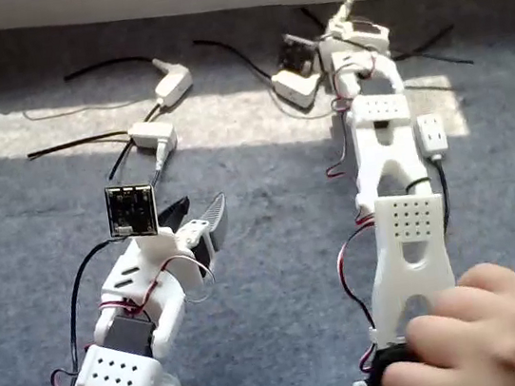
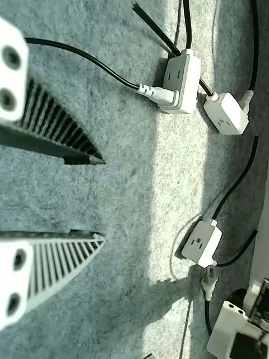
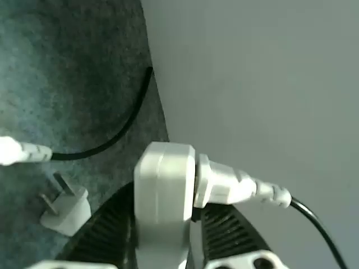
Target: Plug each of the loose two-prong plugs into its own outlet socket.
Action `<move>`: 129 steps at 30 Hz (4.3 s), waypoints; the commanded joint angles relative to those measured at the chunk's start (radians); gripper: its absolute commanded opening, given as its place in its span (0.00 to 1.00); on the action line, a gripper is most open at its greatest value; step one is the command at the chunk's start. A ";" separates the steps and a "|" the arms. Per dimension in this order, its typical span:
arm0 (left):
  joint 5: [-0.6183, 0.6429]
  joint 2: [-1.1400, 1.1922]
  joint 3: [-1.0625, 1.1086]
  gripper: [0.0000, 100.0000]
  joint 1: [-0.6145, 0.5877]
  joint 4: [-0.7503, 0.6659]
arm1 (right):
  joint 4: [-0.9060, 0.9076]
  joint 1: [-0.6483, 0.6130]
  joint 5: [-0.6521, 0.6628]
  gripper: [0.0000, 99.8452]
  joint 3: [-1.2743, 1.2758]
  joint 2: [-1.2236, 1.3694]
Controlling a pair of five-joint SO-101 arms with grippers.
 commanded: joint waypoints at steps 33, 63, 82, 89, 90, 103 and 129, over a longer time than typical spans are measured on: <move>-0.141 -0.013 0.050 0.16 0.110 -0.130 | -0.375 -0.082 0.058 0.31 -0.380 0.309; -0.141 -0.013 0.050 0.16 0.110 -0.130 | -0.711 -0.004 0.419 0.35 -0.406 0.427; -0.141 -0.015 0.050 0.16 0.110 -0.130 | -0.159 0.147 -0.393 0.28 -0.776 0.437; -0.141 -0.015 0.050 0.16 0.110 -0.132 | 0.090 0.272 -0.677 0.28 -0.780 0.378; -0.141 -0.015 0.050 0.16 0.110 -0.132 | 0.148 0.297 -0.744 0.28 -0.780 0.349; -0.141 -0.015 0.051 0.16 0.110 -0.130 | 0.888 0.498 -1.339 0.28 -0.776 -0.076; -0.141 -0.015 0.053 0.16 0.110 -0.130 | 1.541 0.226 -1.468 0.28 -0.779 0.053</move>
